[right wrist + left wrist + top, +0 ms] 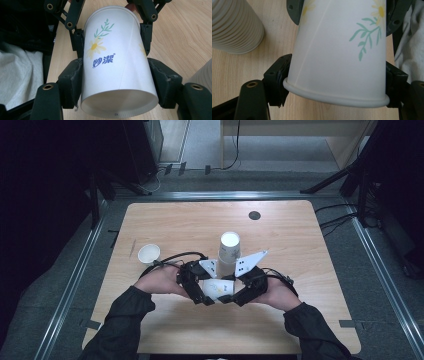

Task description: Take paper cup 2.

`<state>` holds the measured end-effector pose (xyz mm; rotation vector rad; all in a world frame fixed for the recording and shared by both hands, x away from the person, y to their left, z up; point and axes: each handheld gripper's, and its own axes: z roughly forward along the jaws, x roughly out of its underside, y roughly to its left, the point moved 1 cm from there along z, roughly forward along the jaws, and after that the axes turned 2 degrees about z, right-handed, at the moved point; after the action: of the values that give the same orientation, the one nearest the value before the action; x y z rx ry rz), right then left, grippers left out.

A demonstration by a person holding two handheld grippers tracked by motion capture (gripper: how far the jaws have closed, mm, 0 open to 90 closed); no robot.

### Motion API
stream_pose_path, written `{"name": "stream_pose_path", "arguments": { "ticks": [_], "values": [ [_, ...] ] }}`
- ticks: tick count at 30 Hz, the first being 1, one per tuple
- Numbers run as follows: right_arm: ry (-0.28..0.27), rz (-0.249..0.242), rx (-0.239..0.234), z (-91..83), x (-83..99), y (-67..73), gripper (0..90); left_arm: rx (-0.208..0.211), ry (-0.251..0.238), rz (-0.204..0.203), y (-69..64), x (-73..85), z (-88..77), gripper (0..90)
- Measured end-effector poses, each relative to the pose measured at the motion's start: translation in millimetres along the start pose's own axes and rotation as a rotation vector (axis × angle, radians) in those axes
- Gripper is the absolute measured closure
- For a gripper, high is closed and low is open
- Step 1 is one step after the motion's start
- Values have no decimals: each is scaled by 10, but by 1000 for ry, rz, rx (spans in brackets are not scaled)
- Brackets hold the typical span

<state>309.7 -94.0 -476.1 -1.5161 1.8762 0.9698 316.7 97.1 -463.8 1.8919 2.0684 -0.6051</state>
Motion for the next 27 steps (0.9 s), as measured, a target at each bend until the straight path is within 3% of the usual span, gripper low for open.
{"name": "stream_pose_path", "arguments": {
  "ticks": [4, 10, 14, 18, 27],
  "values": [
    [0, -1, 2, -11, -8, -2, 347, 4, -14, 4, 5, 6, -19, 249],
    [-21, -2, -4, -52, -28, 1, 344, 3, -41, -11, 15, 23, -46, 159],
    [-37, -1, -3, -95, -30, -10, 344, -12, -81, -36, 27, 53, -97, 137],
    [-49, -2, 4, -146, -34, -26, 343, -2, -137, -65, 33, 110, -161, 135],
    [-62, 0, 0, -199, -37, -48, 341, -9, -194, -108, 46, 196, -193, 119]
  ]
}}
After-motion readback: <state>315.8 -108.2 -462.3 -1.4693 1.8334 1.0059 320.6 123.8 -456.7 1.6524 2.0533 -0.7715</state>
